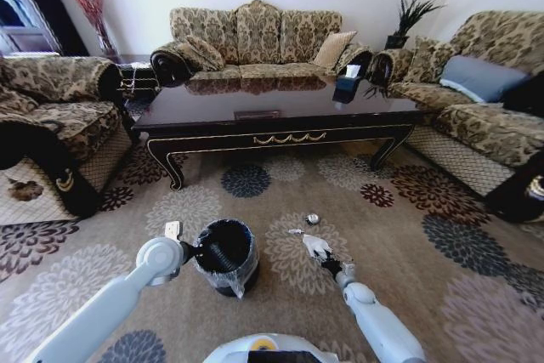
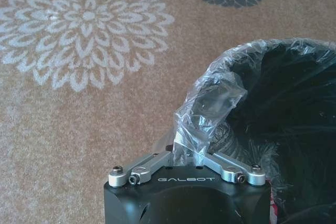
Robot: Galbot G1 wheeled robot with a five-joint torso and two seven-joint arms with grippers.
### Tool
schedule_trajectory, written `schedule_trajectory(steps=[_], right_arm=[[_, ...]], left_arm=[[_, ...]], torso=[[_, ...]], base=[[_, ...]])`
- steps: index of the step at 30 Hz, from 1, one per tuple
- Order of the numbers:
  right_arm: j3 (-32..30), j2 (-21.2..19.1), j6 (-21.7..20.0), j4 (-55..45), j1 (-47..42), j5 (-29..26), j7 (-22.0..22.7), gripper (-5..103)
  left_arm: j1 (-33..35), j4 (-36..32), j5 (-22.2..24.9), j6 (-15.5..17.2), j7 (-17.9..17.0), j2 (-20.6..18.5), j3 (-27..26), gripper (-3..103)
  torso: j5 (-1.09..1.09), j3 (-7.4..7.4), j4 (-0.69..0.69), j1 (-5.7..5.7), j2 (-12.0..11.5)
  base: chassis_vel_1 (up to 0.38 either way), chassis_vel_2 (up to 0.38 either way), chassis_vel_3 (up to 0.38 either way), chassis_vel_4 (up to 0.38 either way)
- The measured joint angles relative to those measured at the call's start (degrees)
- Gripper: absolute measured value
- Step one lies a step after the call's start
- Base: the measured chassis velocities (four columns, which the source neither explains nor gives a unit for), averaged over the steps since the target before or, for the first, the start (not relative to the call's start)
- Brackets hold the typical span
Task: Move to the front of the table and pick up the trash from the floor, then place it into the trash bin.
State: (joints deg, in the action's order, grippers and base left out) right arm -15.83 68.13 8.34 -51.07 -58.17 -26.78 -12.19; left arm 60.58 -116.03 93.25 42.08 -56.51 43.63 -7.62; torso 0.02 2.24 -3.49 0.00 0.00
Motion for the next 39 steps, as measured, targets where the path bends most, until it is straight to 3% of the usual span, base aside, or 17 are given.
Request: schedule_trajectory(steps=[1, 4, 5, 6, 7, 9, 10, 24, 35, 39], right_arm=[[-0.1, -0.1, 0.0, -0.1, -0.1, 0.0, 0.0, 33], [-0.2, -0.1, 0.1, -0.2, -0.3, 0.0, -0.1, 33], [-0.2, -0.2, 0.1, -0.3, -0.4, 0.0, -0.2, 22], [-0.2, -0.3, 0.1, -0.4, -0.4, 0.0, -0.2, 22], [-0.2, -0.3, 0.1, -0.5, -0.4, 0.0, -0.2, 11], [-0.2, -0.4, 0.2, -0.5, -0.5, 0.0, -0.3, 11], [-0.3, -0.4, 0.4, -0.6, -0.5, 0.0, -0.3, 2], [-1.3, -2.2, 0.9, -3.9, -2.0, -1.0, -0.4, 0], [-5.3, -9.2, -0.9, -25.1, -9.7, -6.3, 0.7, 0], [-7.7, -11.7, -2.3, -35.9, -14.2, -8.9, 1.8, 0]], left_arm=[[0.0, 0.0, -0.1, 0.0, 0.0, 0.2, 0.1, 0], [0.0, 0.1, -0.3, 0.0, 0.1, 0.3, 0.3, 0], [0.1, 0.2, -0.4, 0.0, 0.1, 0.5, 0.4, 0], [0.1, 0.2, -0.4, 0.0, 0.1, 0.5, 0.5, 0], [0.1, 0.2, -0.5, 0.0, 0.1, 0.6, 0.5, 0], [0.2, 0.2, -0.5, 0.0, 0.2, 0.6, 0.5, 0], [0.3, 0.3, -0.7, 0.1, 0.2, 0.8, 0.5, 0], [-0.3, 1.2, -0.3, 0.1, 0.5, 1.9, 0.9, 0], [-7.5, 2.4, 3.0, 0.1, -1.8, 4.7, 5.8, 0], [-13.9, 4.5, 3.6, -0.1, -3.4, 7.7, 11.7, 0]], torso=[[0.00, 0.00, 0.00, 0.00, 0.0], [0.00, 0.00, 0.00, 0.00, 0.0], [-0.01, 0.00, -0.01, 0.00, 0.0], [-0.01, 0.00, -0.01, 0.00, 0.0], [-0.01, 0.00, -0.01, 0.00, 0.0], [-0.01, 0.00, -0.01, 0.00, 0.0], [-0.01, 0.00, -0.01, 0.00, 0.0], [-0.01, 0.00, 0.00, 0.00, 0.0], [-0.02, 0.00, 0.00, 0.00, 0.0], [-0.01, 0.00, -0.02, 0.00, 0.0]], base=[[0.000, 0.000, 0.000, 0.000], [0.000, 0.000, 0.000, 0.000], [0.000, 0.000, 0.000, 0.000], [0.000, 0.000, 0.000, 0.000], [0.000, 0.000, 0.000, 0.000], [0.000, 0.000, 0.000, 0.000], [0.000, 0.000, 0.000, 0.000], [0.000, 0.000, 0.000, 0.000], [0.000, 0.000, 0.000, 0.000], [0.000, 0.000, 0.000, 0.000]])
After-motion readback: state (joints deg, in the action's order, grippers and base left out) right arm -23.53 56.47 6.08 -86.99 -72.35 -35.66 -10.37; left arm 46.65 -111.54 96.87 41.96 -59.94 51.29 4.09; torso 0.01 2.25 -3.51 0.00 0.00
